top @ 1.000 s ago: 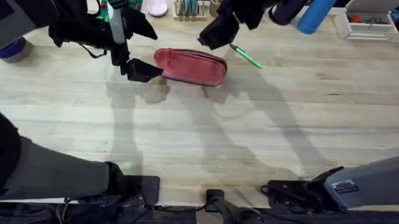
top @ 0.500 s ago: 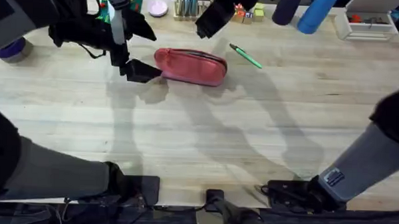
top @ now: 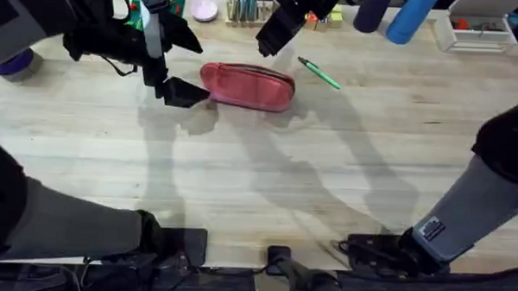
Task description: Unzip the bag, pick up the pens from the table one at a time and place them inside, then zip the bag closed.
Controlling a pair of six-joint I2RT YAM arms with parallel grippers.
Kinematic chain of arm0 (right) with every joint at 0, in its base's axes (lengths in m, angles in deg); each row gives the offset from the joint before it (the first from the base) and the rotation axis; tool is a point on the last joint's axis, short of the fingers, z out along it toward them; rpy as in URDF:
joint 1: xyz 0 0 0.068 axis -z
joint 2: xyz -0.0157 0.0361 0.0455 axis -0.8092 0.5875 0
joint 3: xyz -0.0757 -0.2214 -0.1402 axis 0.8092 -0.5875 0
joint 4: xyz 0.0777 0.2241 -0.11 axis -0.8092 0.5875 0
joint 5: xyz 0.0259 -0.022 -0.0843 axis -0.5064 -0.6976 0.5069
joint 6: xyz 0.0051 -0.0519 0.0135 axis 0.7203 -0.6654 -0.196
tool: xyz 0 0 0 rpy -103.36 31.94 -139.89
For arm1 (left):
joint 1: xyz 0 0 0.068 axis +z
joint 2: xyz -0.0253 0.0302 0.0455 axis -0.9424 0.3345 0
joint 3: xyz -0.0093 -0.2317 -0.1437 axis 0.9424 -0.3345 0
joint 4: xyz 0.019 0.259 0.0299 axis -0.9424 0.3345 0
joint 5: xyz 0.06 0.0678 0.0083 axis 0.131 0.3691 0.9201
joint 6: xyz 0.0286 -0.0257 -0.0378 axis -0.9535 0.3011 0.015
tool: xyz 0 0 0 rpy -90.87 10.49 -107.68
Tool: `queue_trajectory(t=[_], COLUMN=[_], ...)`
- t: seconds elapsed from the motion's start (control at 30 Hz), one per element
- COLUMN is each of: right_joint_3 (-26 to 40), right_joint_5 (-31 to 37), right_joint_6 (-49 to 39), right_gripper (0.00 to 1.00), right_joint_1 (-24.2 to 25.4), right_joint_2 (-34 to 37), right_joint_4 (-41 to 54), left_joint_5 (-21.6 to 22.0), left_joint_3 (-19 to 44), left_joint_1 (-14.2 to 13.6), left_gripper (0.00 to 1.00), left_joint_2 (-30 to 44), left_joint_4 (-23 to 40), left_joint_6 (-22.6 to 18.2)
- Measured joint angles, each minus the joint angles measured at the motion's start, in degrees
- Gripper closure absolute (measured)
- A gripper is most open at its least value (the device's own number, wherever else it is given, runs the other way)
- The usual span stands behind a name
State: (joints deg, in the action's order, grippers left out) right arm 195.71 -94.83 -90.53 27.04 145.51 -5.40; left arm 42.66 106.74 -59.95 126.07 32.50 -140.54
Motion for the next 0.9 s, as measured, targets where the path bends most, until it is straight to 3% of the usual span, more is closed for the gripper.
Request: queue_trajectory(t=[0.1, 0.27, 0.43, 0.5, 0.9], right_joint_3=[0.0, 0.0, 0.0, 0.0, 0.0], right_joint_5=[0.0, 0.0, -0.1, -0.5, -1.8], right_joint_6=[0.0, -0.1, -0.7, -0.9, -0.9], right_gripper=[0.007, 0.317, 0.930, 0.967, 0.970], right_joint_1=[0.0, 0.0, -0.1, -0.2, -0.4], right_joint_2=[0.0, 0.0, 0.0, 0.0, 3.2], right_joint_4=[-0.3, -1.1, -2.8, -3.5, -4.4], left_joint_5=[0.0, 0.0, 0.0, 0.0, -0.1], left_joint_3=[0.0, 0.0, 0.0, 0.0, 0.0], left_joint_1=[0.0, 0.0, 0.0, 0.0, 0.0], left_gripper=[0.008, 0.008, 0.008, 0.008, 0.008], left_joint_2=[0.0, 0.0, 0.0, 0.0, 0.0], left_joint_4=[0.0, 0.0, 0.0, 0.0, 0.0], left_joint_6=[0.0, 0.0, 0.0, 0.0, 0.0])
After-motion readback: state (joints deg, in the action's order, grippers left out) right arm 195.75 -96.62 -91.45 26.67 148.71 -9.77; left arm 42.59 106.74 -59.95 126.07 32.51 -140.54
